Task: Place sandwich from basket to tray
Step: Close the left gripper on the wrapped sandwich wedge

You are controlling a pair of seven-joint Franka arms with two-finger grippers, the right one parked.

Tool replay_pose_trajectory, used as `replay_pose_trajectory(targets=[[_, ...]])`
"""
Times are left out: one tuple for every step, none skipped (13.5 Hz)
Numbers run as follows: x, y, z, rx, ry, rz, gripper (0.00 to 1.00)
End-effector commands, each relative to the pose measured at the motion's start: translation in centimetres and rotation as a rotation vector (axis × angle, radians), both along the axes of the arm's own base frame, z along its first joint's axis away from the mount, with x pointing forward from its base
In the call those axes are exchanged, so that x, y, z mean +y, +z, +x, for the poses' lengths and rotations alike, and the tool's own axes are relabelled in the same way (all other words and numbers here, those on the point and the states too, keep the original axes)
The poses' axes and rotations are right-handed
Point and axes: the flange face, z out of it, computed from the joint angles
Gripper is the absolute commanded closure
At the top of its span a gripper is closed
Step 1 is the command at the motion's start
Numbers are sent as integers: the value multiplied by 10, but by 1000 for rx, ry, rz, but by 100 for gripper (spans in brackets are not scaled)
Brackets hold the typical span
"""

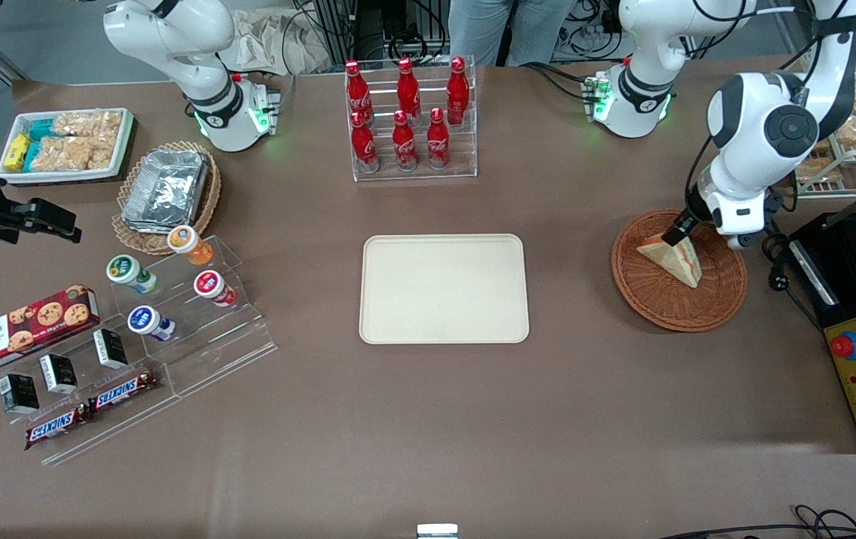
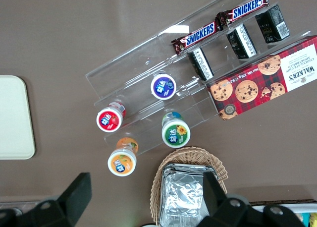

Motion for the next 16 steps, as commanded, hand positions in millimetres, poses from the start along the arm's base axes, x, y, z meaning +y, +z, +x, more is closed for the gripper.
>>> replay_pose_trajectory(targets=[[3,-21,5,-15,8,9,0],[3,-26,5,-11,8,8,0],[3,-30,6,-9,8,8,0],[3,-35,6,-8,8,8,0],[3,-39,7,-6,8,8,0],[3,-44,7,0,7,8,0],[3,-46,7,2,5,10,0],[6,-48,8,-2,4,16,0],[17,-51,8,0,21,20,0],[20,-52,9,-6,29,19,0],[20,-57,8,0,29,19,0],[20,-59,8,-6,28,18,0],[20,-63,9,-8,28,18,0],[20,-67,10,-11,25,18,0],[19,-72,10,-12,27,17,0],[19,-76,11,-17,26,16,0]])
